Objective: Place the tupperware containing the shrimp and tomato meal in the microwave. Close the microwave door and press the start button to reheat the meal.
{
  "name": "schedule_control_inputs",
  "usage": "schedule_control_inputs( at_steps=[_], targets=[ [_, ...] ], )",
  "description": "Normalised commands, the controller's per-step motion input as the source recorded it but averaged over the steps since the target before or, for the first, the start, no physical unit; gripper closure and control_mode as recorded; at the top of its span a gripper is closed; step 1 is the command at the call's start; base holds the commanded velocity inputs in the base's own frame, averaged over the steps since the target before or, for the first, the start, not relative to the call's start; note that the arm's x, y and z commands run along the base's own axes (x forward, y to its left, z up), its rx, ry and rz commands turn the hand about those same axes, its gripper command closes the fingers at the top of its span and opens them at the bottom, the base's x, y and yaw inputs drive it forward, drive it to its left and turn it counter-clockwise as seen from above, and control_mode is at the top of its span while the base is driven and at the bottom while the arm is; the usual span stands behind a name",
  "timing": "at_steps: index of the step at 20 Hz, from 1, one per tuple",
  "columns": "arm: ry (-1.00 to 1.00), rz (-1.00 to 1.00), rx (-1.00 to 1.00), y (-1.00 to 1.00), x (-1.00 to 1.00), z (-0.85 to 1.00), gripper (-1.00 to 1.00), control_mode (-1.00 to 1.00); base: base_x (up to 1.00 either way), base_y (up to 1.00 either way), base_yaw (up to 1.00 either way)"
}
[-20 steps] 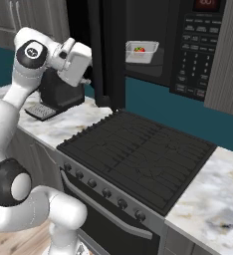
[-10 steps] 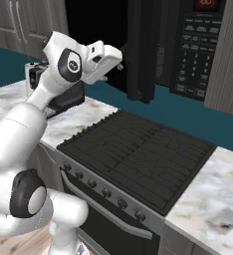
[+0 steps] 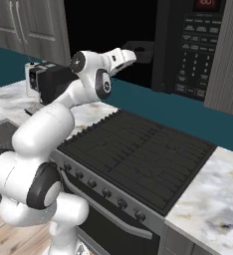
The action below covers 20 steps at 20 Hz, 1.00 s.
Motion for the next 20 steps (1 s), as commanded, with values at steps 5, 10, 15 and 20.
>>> schedule_control_inputs(
  at_steps=[5, 10, 15, 20],
  targets=[
    [-0.15, 0.22, 0.00, -0.05, 0.90, 0.00, -1.00, -1.00, 0.00, 0.00, 0.00],
    [-0.01, 0.12, -0.01, -0.09, 0.77, 0.00, -1.00, -1.00, 0.00, 0.00, 0.00],
    [0.09, 0.00, -0.13, 0.00, -0.19, 0.11, -1.00, -1.00, 0.00, 0.00, 0.00],
    [0.18, 0.00, -0.06, 0.13, -0.90, 0.19, -1.00, -1.00, 0.00, 0.00, 0.00]
  ],
)
